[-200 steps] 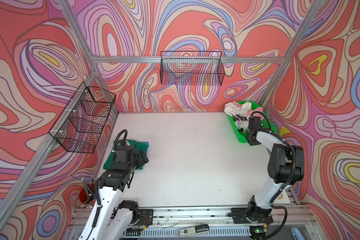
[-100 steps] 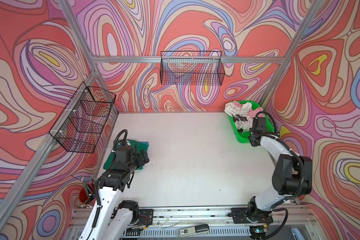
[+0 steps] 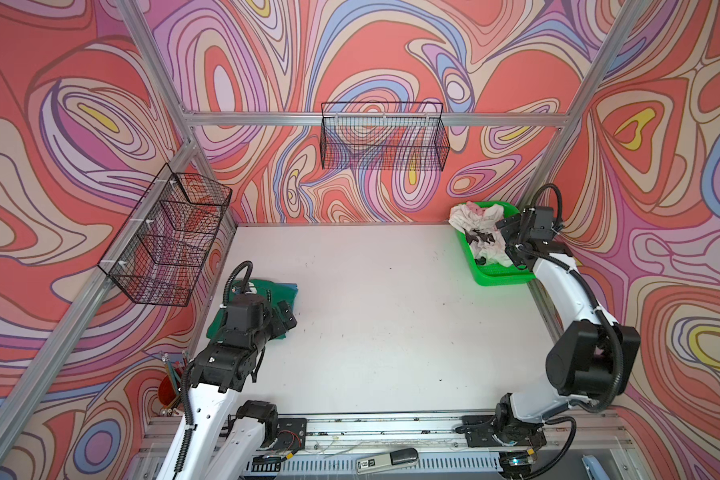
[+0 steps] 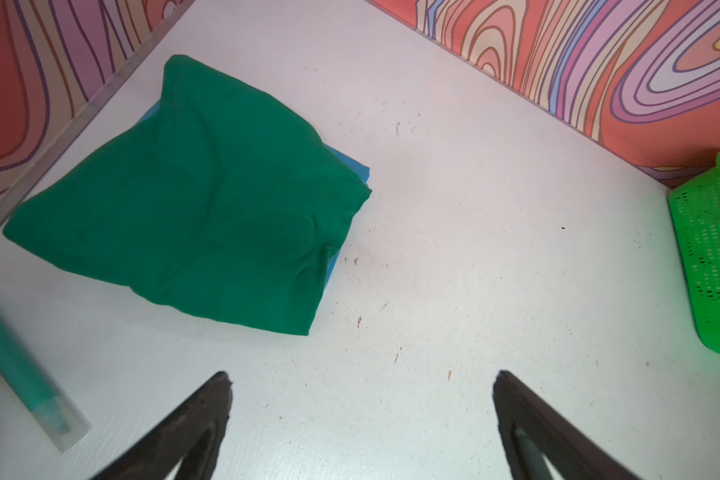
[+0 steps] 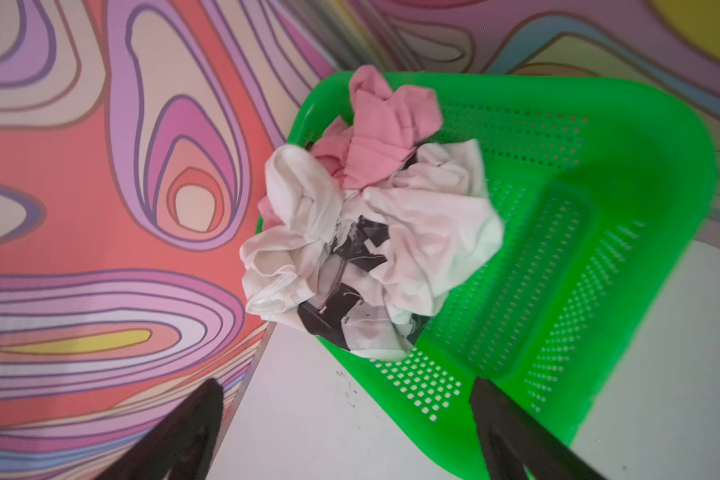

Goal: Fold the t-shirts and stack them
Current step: 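Lower the right gripper into the green basket and grasp the white t-shirt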

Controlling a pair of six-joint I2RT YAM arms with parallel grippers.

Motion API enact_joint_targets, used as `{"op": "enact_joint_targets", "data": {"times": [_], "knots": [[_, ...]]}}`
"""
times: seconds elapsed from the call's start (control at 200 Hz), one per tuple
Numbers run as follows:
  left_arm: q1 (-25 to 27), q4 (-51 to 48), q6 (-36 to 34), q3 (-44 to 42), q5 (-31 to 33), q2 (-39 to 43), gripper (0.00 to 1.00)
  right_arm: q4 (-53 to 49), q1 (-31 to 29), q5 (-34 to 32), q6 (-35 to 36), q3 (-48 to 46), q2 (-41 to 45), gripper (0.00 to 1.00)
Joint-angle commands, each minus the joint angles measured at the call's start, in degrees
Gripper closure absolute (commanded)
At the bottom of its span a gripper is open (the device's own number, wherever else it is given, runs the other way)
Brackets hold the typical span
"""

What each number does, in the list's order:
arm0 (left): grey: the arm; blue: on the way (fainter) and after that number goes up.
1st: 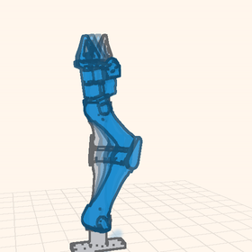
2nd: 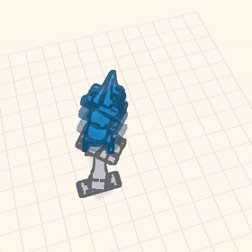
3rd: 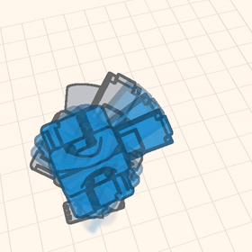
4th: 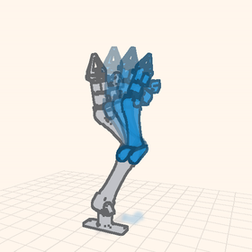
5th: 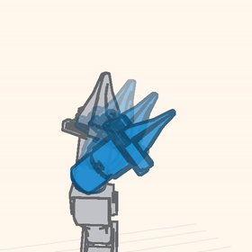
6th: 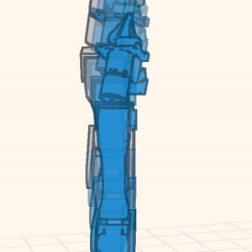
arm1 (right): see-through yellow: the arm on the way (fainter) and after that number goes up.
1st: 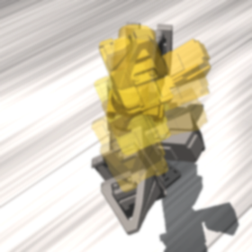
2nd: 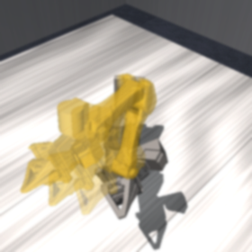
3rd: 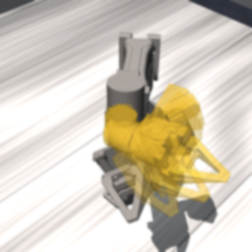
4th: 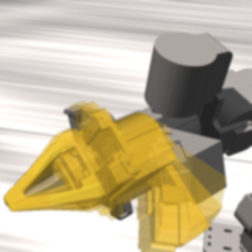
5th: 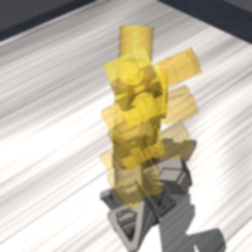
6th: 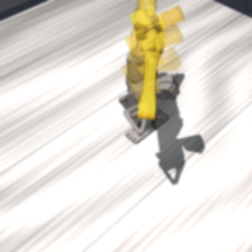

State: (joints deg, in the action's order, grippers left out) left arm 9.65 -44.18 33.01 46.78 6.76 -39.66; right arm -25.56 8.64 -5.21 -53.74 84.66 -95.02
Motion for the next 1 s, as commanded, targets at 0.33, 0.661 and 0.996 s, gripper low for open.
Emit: {"op": "enact_joint_targets", "data": {"times": [0.33, 0.661, 0.996], "knots": [[0.55, -2.4, 0.39, -0.91, 2.6, 0.63, 0.0, -6.43, -0.21, 2.1, 12.38, 28.01, -29.62, 0.13], [0.55, -2.84, 0.52, -0.38, 1.8, -2.09, 0.0, -5.28, -0.16, -0.46, 17.69, 43.22, -44.49, 0.26], [0.37, -2.89, 0.48, -0.34, 1.5, -2.87, 0.0, -0.01, -0.12, -1.24, 18.88, 39.74, -41.3, 1.0]]}}
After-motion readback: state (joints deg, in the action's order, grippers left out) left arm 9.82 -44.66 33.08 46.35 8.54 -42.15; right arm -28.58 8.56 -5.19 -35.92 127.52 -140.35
